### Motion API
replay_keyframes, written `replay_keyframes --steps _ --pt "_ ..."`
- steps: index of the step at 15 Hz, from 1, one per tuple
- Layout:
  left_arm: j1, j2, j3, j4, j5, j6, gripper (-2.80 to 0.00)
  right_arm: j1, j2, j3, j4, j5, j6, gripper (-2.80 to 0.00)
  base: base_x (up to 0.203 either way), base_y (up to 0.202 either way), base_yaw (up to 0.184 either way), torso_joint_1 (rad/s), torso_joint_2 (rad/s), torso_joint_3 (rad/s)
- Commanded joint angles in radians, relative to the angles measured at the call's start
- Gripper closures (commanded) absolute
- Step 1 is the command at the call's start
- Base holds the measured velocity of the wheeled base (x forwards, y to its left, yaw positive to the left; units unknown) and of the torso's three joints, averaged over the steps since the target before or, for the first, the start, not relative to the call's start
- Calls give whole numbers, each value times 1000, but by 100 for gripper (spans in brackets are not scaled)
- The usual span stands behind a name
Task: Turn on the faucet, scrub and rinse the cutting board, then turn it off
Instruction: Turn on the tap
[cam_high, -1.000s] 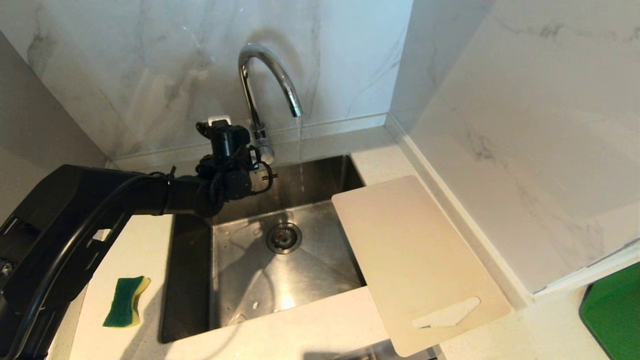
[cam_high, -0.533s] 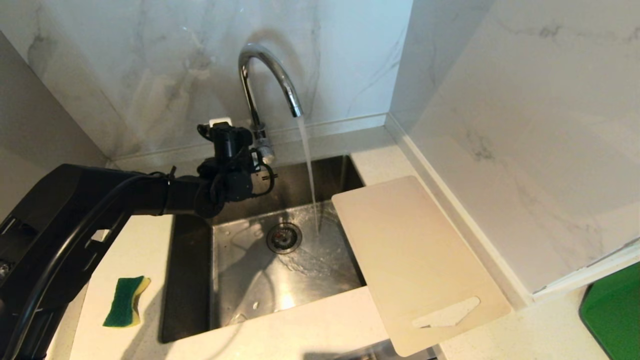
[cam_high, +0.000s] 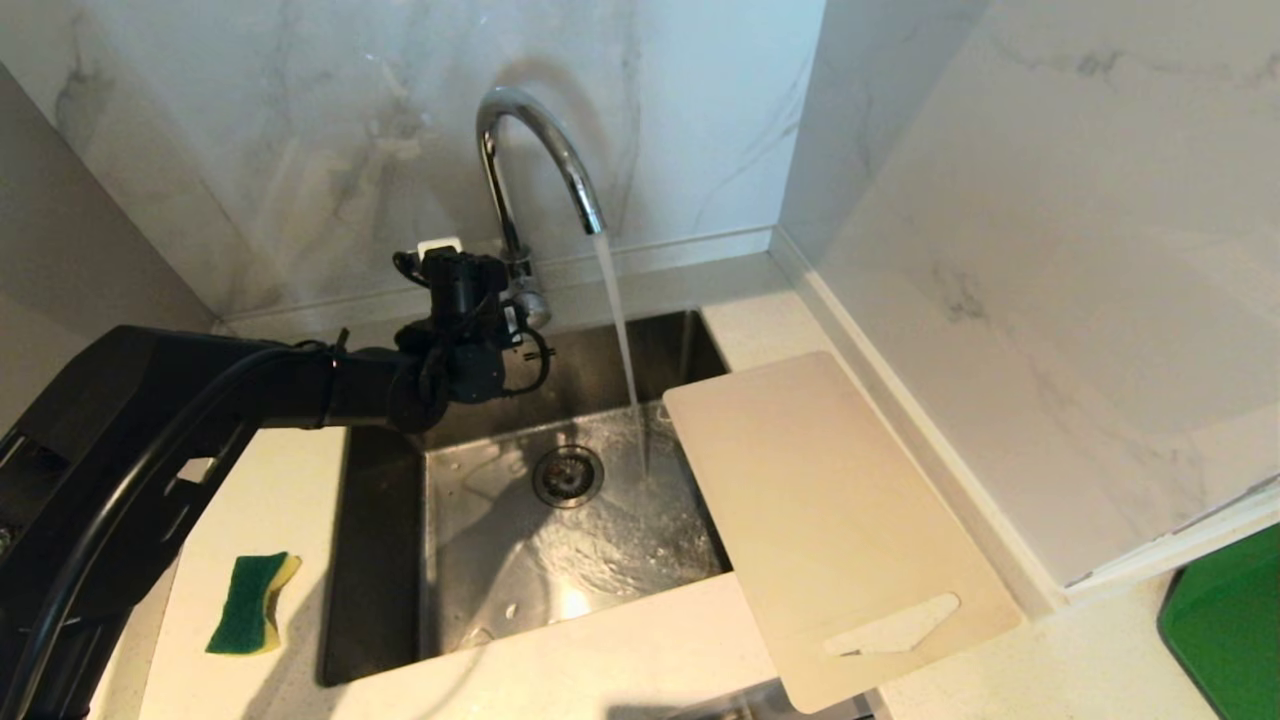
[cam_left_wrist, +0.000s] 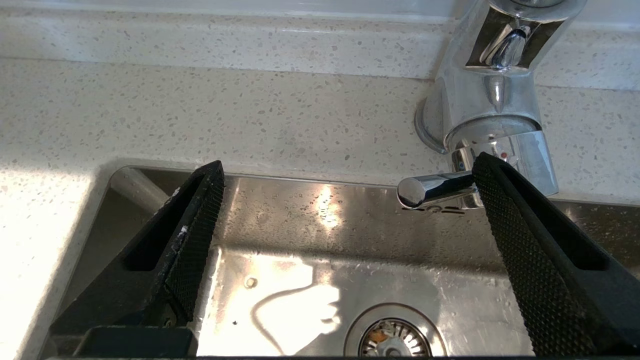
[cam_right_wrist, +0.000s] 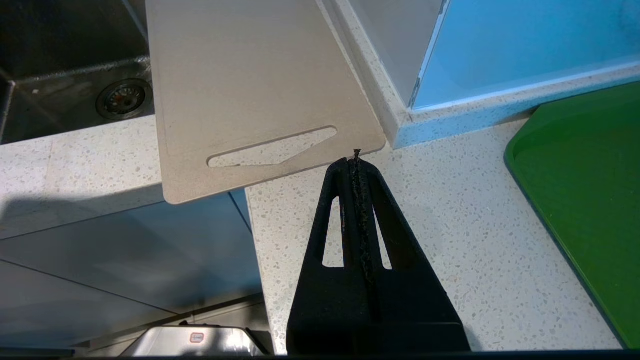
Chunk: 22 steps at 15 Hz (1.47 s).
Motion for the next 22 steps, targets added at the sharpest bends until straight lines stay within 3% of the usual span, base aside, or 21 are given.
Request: replay_keyframes --steps 1,17,22 --pt "-6 -1 0 -1 4 -1 -280 0 0 0 -1 0 0 0 0 0 0 0 0 0" --pt "-4 -145 -32 11 -28 0 -280 0 0 1 -1 0 0 0 0 0 0 0 0 0" --pt "10 -313 88 114 -77 -1 -280 0 0 0 -1 0 0 0 0 0 0 0 0 0"
